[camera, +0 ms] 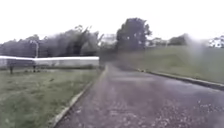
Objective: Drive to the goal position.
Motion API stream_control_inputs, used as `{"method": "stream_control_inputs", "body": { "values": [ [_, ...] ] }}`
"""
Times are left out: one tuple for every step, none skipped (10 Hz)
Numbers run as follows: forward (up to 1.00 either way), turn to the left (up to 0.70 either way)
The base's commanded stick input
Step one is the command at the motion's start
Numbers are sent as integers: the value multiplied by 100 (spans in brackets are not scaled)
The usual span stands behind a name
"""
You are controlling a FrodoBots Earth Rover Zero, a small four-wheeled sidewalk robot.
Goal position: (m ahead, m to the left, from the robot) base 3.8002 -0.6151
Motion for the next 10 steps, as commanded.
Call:
{"method": "stream_control_inputs", "body": {
  "values": [
    [70,-14],
    [70,-14],
    [70,-14],
    [70,-14],
    [70,-14],
    [70,-13],
    [70,-7],
    [70,-1],
    [70,0],
    [70,0]
  ]
}}
